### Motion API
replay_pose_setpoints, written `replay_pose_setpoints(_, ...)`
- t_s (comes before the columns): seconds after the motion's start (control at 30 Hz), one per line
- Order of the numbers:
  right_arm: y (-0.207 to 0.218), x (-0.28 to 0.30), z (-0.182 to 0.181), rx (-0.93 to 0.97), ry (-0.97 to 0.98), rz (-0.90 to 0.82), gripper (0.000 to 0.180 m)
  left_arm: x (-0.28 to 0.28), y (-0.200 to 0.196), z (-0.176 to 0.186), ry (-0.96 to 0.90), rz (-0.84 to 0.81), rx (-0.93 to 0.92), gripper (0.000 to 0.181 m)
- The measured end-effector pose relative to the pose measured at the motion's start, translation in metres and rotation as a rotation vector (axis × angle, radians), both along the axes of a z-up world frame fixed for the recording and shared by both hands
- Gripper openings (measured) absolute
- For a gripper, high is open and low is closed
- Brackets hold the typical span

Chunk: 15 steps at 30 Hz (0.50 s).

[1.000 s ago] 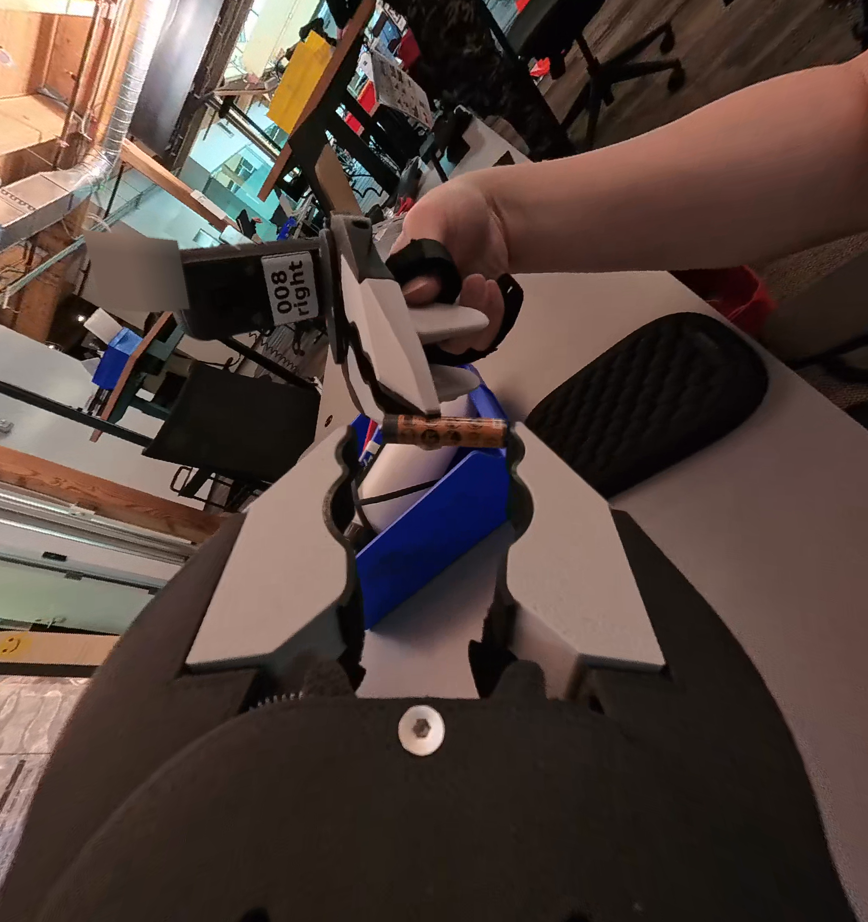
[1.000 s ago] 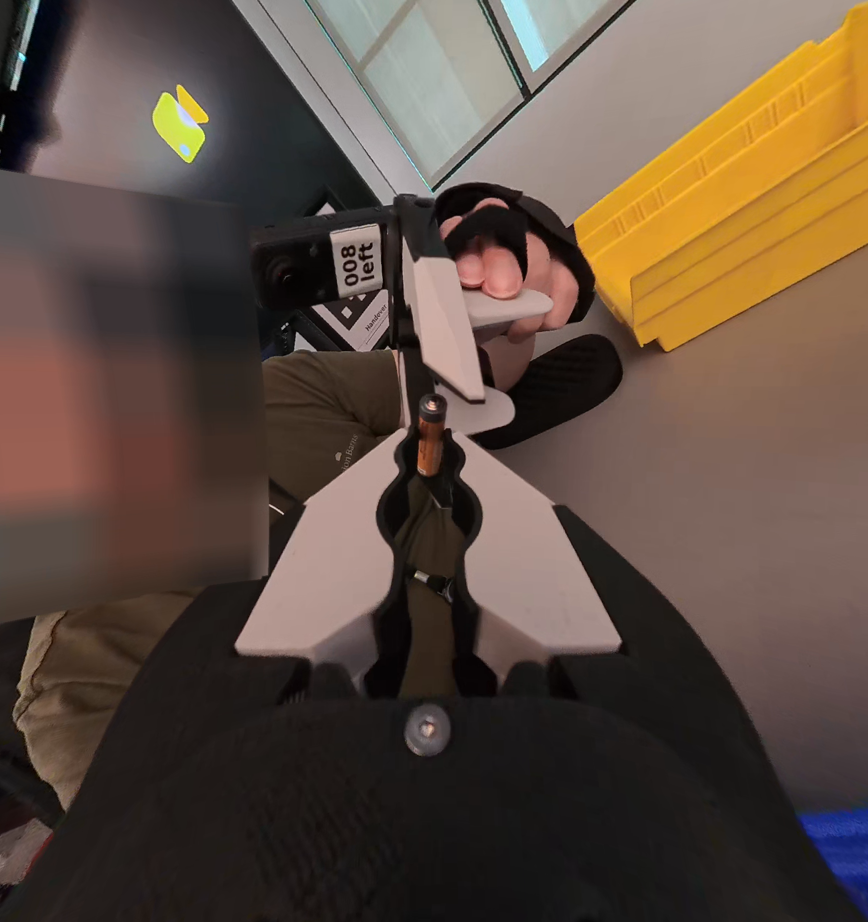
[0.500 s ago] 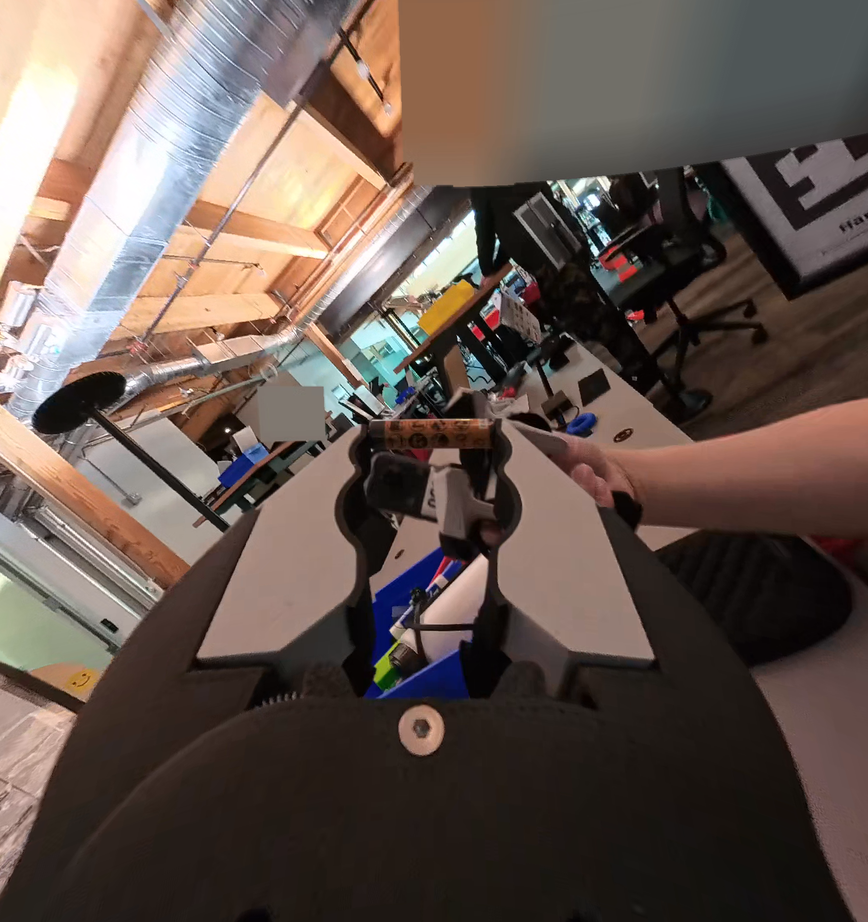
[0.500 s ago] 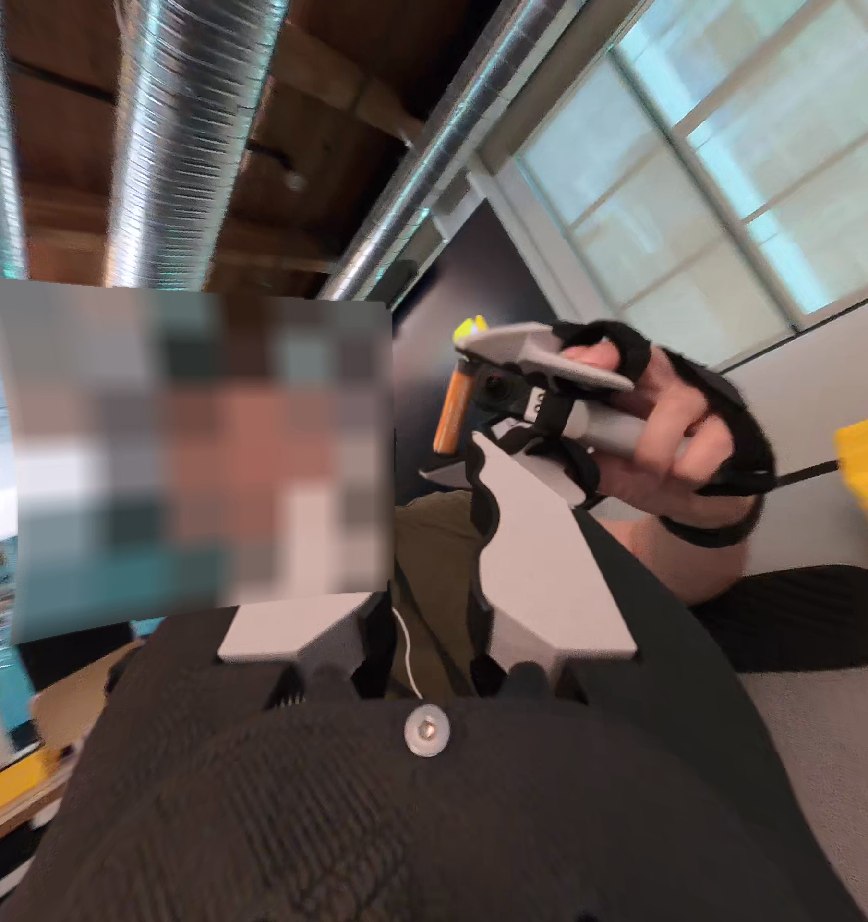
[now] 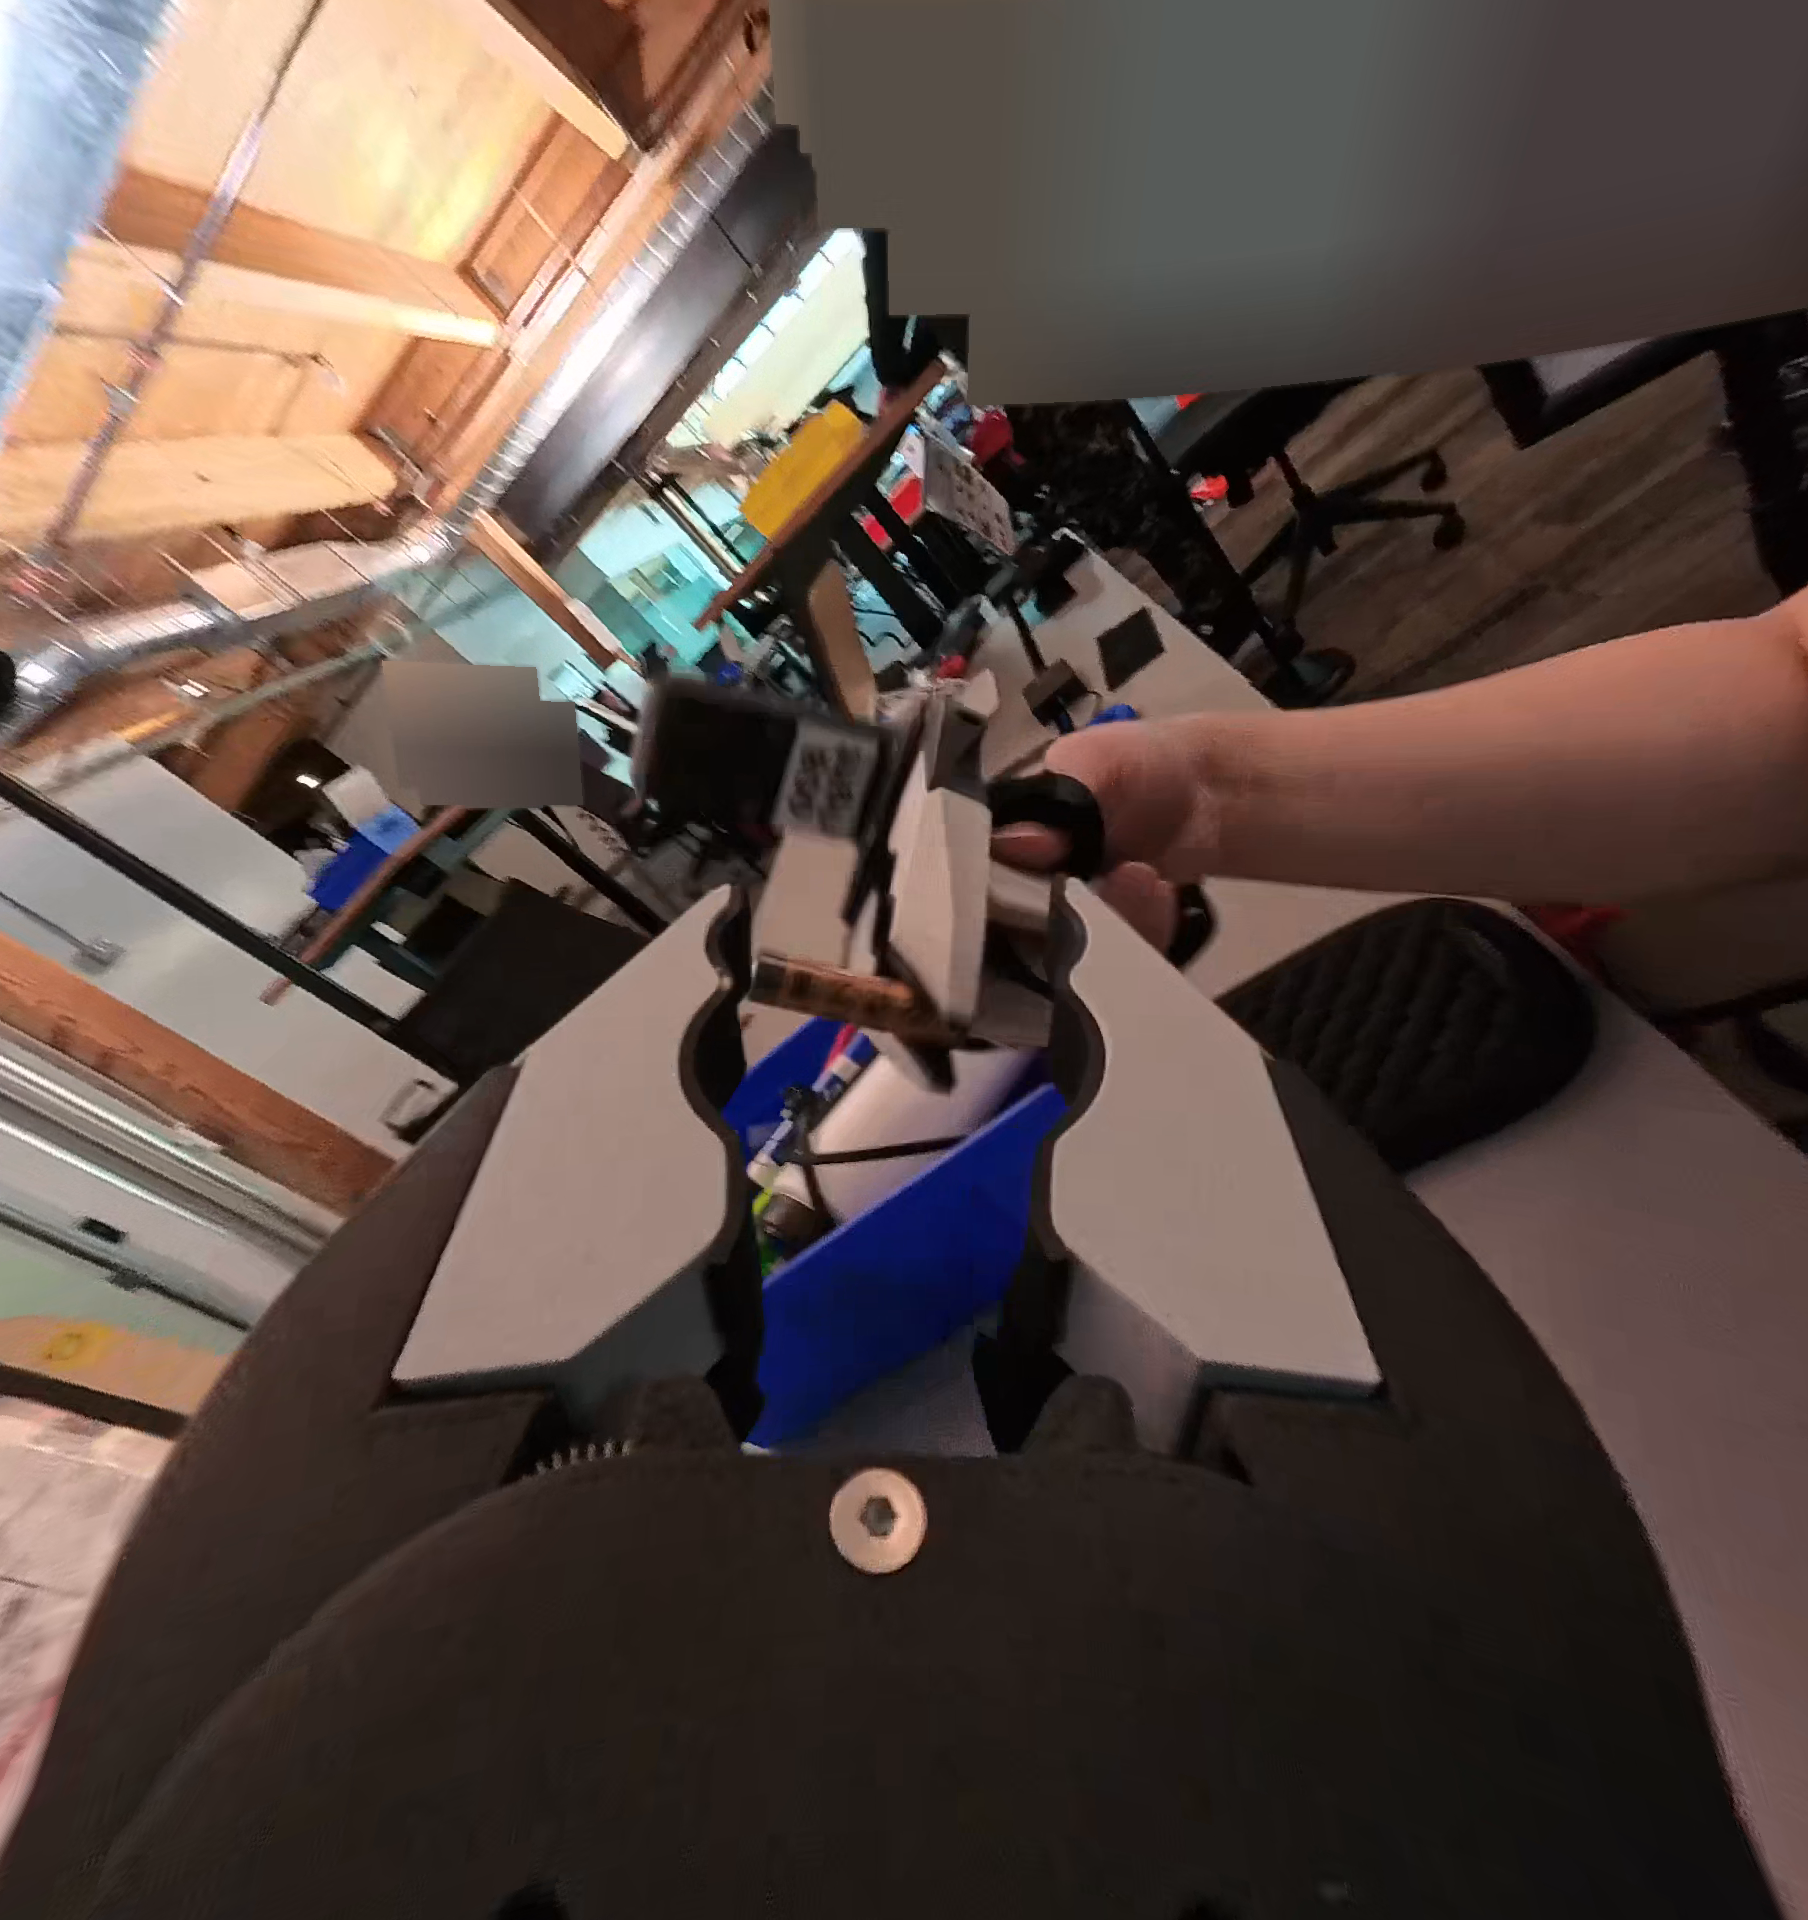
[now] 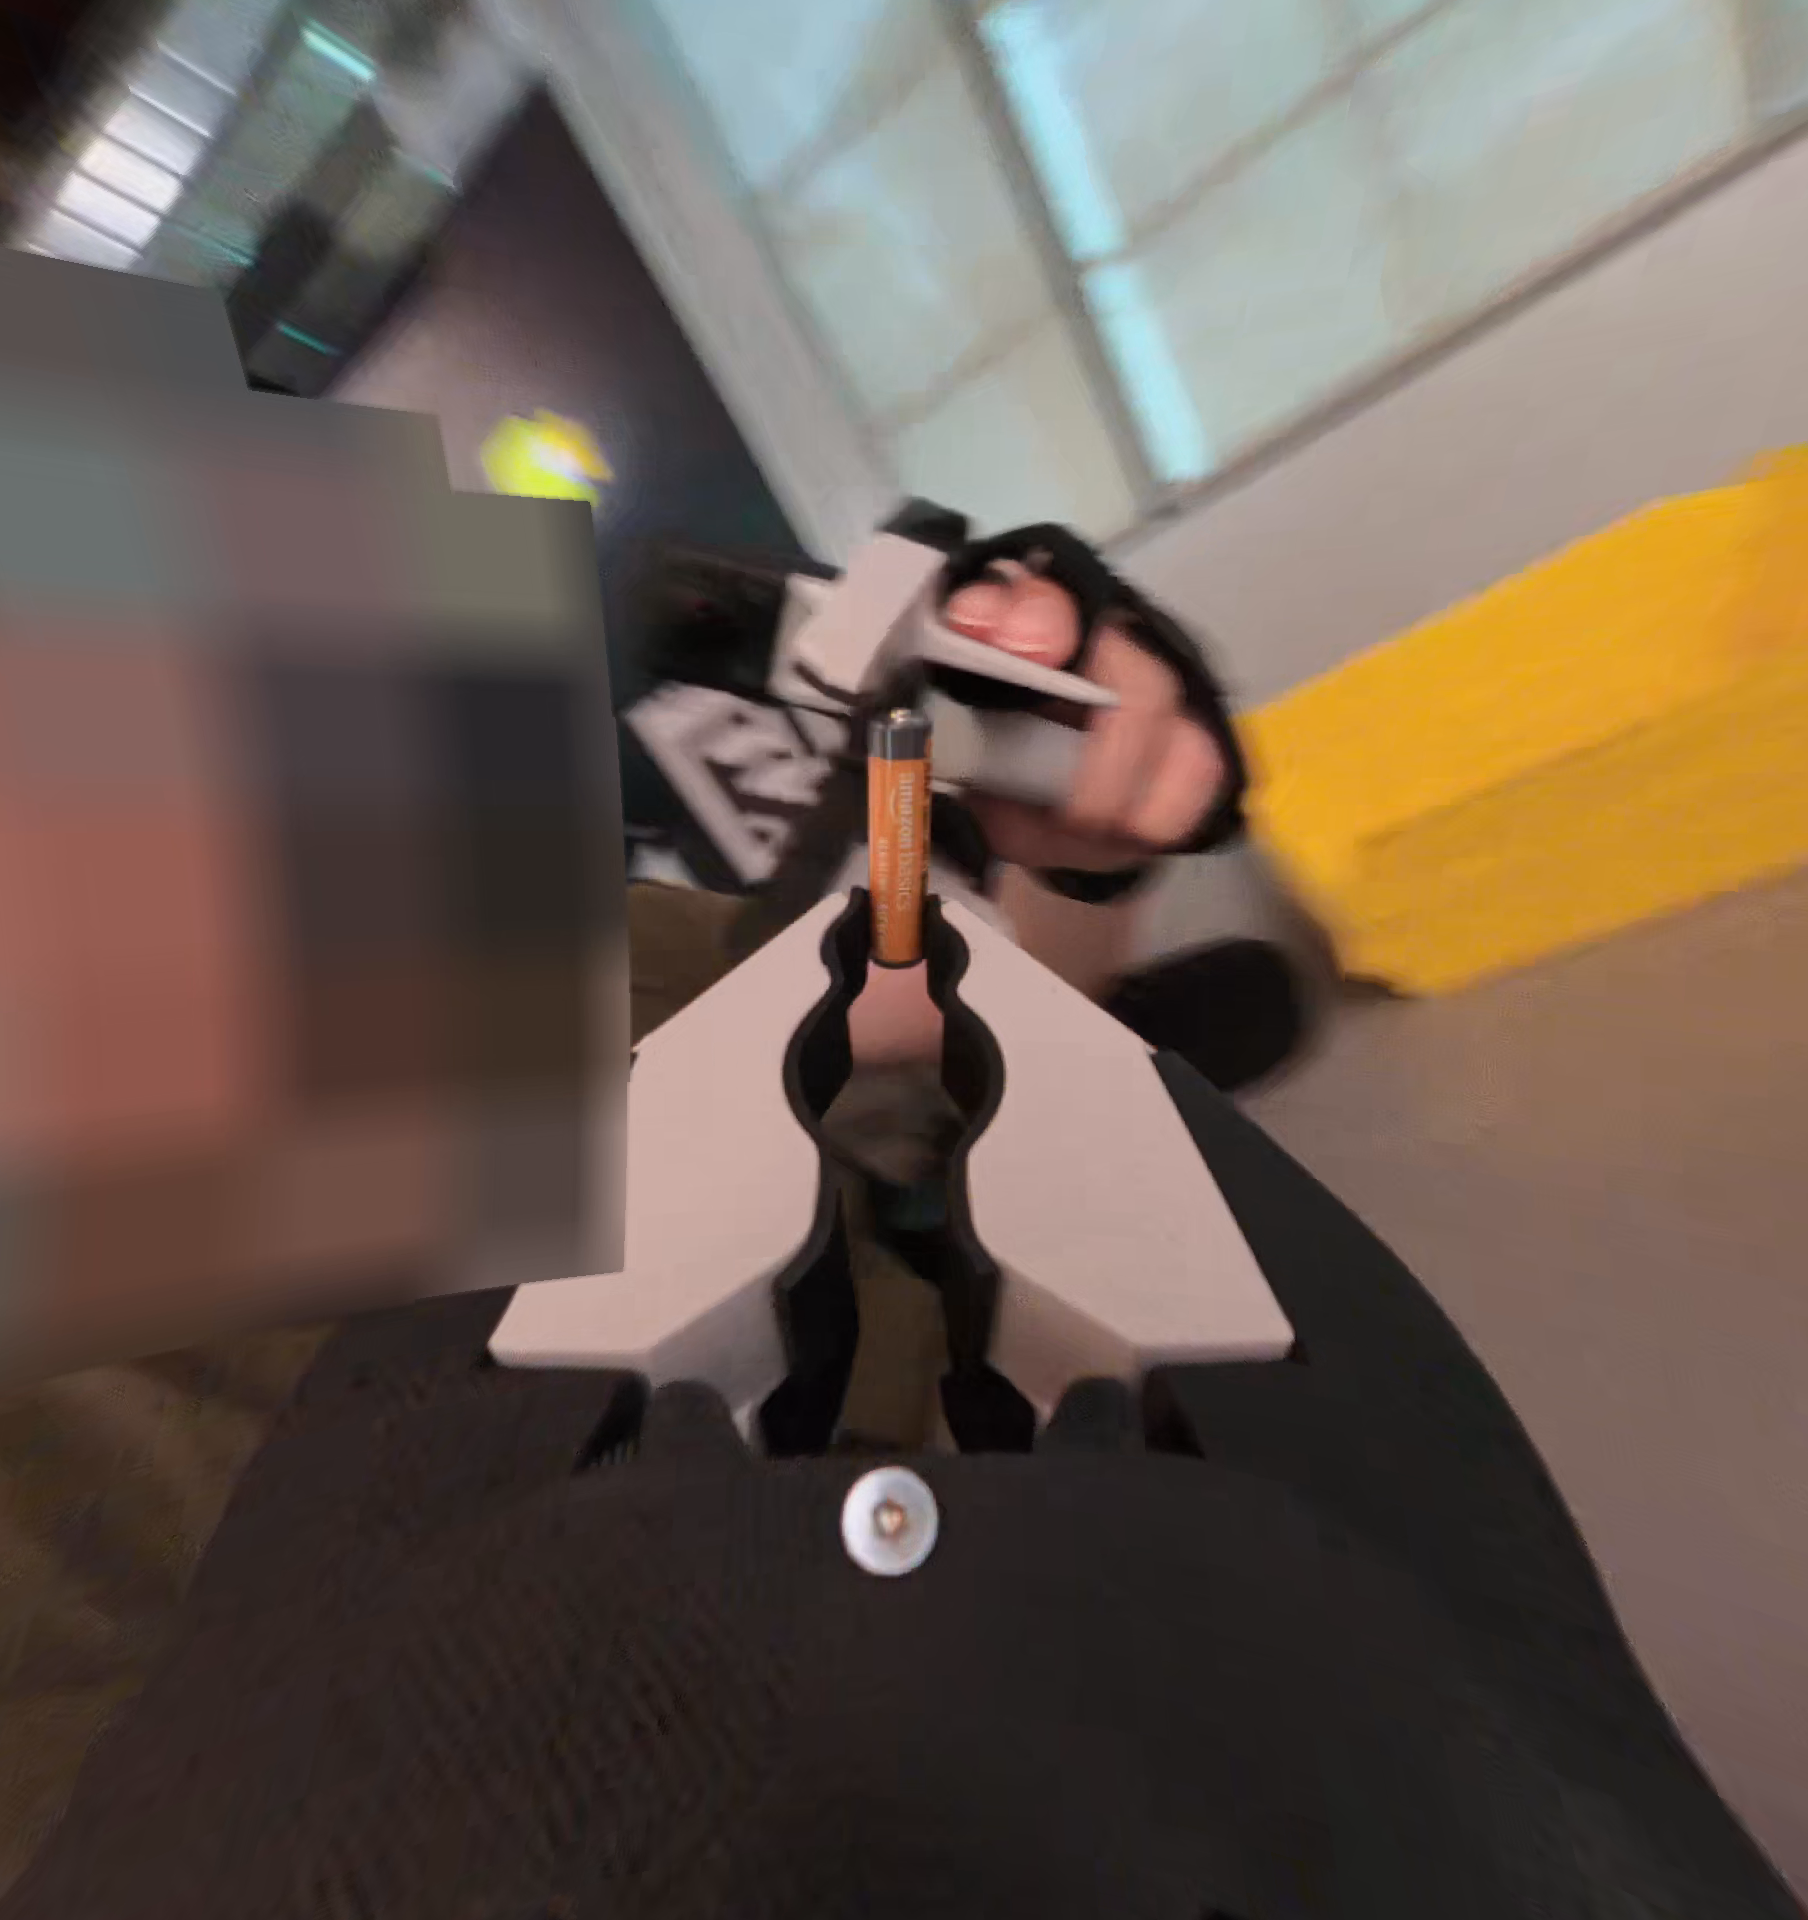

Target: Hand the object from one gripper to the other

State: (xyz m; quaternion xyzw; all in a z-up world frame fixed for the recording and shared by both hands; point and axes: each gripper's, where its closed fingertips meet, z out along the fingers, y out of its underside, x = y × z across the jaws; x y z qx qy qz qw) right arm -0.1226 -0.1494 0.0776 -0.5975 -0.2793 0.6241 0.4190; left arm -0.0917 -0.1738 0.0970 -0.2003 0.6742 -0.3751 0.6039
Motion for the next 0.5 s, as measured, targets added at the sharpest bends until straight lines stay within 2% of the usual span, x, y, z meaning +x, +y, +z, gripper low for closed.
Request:
replay_pose_setpoints(0.03,0.011,0.009,-0.007,0.058,-0.108,-0.123,0.008,-0.002,0.002,-0.001,0.033,-0.010,-0.028,0.056)
replay_pose_setpoints(0.13,0.030,0.040,-0.011,0.326,-0.412,-0.448,0.009,0.000,0.022,0.003,0.093,0.043,-0.159,0.052)
replay_pose_setpoints(0.23,0.027,0.052,-0.007,0.639,-0.703,-0.607,0.008,0.005,0.034,0.002,0.175,0.059,-0.339,0.053)
replay_pose_setpoints(0.3,0.029,0.060,-0.007,0.805,-0.921,-0.713,0.008,0.010,0.032,-0.001,0.207,0.057,-0.394,0.052)
replay_pose_setpoints(0.4,0.031,0.067,-0.007,0.987,-1.195,-0.808,0.009,0.017,0.032,-0.010,0.228,0.110,-0.351,0.043)
replay_pose_setpoints(0.5,0.031,0.068,-0.008,1.101,-1.370,-0.857,0.009,0.023,0.034,-0.016,0.221,0.181,-0.261,0.031)
